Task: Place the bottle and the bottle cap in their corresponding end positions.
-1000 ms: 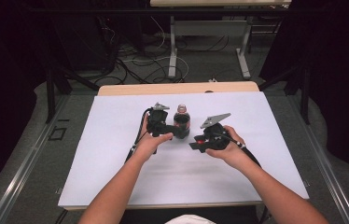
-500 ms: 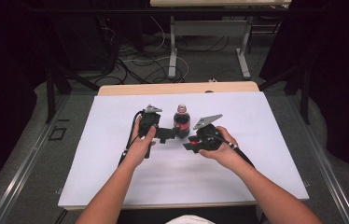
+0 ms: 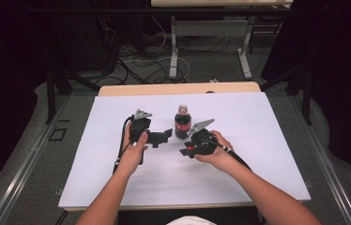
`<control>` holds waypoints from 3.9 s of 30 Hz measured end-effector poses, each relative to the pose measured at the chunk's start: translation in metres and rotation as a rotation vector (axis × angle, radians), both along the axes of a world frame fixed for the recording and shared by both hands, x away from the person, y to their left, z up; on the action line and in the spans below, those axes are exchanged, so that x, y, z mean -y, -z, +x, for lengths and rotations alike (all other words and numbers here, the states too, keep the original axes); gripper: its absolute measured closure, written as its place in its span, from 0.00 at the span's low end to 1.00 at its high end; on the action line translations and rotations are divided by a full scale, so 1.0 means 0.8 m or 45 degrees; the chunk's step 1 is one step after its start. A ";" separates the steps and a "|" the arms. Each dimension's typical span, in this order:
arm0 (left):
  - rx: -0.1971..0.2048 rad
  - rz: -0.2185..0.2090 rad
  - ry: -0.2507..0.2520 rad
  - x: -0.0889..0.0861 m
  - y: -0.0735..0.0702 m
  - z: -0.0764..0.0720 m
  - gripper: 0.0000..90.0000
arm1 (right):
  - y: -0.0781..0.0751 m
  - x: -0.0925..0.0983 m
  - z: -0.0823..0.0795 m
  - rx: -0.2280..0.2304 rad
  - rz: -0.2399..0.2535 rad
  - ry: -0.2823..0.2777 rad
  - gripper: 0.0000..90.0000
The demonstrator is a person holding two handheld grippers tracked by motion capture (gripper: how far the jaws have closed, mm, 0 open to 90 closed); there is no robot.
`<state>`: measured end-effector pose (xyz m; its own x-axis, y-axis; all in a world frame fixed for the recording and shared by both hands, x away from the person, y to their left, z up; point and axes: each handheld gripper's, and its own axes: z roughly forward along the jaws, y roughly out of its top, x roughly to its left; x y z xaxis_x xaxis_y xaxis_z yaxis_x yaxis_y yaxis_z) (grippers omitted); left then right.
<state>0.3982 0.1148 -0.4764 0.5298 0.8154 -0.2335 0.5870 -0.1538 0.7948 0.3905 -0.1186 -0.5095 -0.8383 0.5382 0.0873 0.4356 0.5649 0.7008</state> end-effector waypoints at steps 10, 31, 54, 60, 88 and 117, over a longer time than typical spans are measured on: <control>-0.014 0.008 0.005 -0.011 0.004 -0.007 0.01 | 0.023 -0.020 -0.011 -0.040 -0.027 -0.047 0.67; -0.018 -0.032 -0.041 -0.036 0.004 -0.010 0.01 | 0.051 -0.029 -0.016 0.002 -0.076 -0.095 0.67; -0.027 -0.038 -0.044 -0.036 0.005 -0.011 0.01 | 0.055 -0.029 -0.013 0.002 -0.091 -0.082 0.58; -0.028 -0.039 -0.046 -0.037 0.005 -0.011 0.01 | 0.049 -0.025 -0.011 0.007 -0.057 -0.061 0.52; -0.080 0.001 -0.147 -0.071 0.018 0.003 0.02 | -0.012 0.060 0.028 0.127 0.027 0.300 0.15; -0.122 0.043 -0.296 -0.134 0.029 0.015 0.02 | -0.007 0.214 0.025 0.143 0.074 0.752 0.00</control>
